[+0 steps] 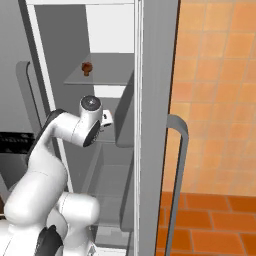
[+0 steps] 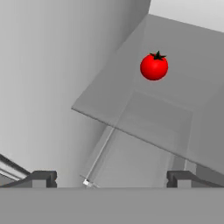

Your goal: Place one tomato and one chicken drumstick in each tupperware on the nearby counter, to pack two identical lunches.

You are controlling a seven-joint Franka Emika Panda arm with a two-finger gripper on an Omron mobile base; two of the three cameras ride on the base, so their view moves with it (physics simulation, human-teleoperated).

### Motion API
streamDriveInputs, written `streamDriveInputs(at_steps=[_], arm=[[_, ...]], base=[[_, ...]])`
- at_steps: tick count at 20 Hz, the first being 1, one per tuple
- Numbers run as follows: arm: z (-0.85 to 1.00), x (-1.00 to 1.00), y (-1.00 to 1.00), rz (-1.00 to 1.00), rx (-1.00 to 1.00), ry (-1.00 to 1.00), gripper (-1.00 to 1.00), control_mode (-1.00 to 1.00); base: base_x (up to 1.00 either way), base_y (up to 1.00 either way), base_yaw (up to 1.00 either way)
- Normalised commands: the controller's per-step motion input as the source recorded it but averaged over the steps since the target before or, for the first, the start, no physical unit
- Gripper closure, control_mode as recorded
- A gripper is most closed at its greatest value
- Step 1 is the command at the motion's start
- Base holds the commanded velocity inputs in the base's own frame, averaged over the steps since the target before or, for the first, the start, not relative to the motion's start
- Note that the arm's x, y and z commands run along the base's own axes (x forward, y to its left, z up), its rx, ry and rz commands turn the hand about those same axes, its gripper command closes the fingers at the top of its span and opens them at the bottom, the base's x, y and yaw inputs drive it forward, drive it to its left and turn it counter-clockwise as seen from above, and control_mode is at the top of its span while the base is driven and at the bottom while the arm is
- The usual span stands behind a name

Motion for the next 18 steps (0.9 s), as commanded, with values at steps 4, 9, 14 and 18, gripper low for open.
streamDriveInputs(at_steps=[4,9,14,18], arm=[[-0.17,0.49,0.05,0.11,0.00,0.00,-1.00,-1.00],[-0.06,0.65,0.02,0.15,0.00,-0.01,-1.00,-1.00],[-0.05,0.58,0.00,0.17,0.00,-0.05,-1.00,-1.00],[-0.11,0.49,0.00,0.17,0.00,-0.06,-1.00,-1.00]], base=[[0.00,0.00,0.00],[0.00,0.00,0.00],[0.00,0.00,0.00],[0.00,0.00,0.00]])
